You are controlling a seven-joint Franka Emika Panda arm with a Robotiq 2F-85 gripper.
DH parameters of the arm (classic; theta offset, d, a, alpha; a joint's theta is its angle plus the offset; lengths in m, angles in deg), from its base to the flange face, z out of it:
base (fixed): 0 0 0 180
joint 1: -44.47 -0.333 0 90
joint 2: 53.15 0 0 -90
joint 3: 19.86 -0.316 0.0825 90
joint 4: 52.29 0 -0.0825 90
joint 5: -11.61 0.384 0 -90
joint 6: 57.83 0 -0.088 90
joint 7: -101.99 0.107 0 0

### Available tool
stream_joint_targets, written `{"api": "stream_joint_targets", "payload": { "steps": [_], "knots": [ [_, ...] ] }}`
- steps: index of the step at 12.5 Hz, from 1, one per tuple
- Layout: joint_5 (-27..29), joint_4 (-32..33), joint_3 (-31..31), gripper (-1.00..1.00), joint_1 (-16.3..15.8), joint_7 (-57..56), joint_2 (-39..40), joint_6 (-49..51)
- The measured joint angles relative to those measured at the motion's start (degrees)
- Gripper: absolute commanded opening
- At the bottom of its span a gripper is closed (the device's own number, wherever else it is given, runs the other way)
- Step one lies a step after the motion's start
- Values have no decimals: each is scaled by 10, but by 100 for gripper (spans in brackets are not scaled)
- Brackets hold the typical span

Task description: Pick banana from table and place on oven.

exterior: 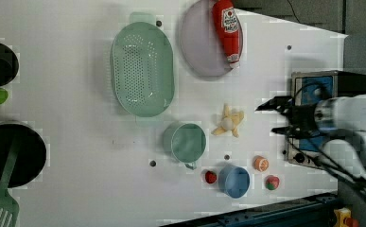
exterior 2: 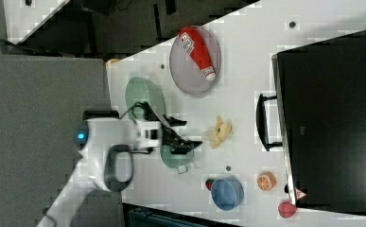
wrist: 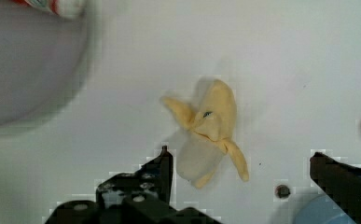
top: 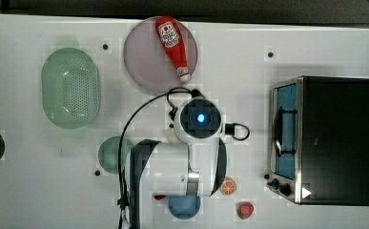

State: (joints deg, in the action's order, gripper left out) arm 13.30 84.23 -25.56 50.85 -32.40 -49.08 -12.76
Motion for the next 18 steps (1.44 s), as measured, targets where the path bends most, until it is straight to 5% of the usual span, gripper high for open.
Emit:
{"api": "stream_joint_targets", "payload": {
  "steps": [3, 11, 16, 18],
  "knots": [
    [0, 58, 8, 100, -7, 0, 27, -64],
    [-11, 39, -11, 93, -23, 0, 152, -205],
    [-8, 31, -6, -28, -17, 0, 180, -242],
    [-21, 27, -4, -53, -11, -1, 180, -246]
  ]
}}
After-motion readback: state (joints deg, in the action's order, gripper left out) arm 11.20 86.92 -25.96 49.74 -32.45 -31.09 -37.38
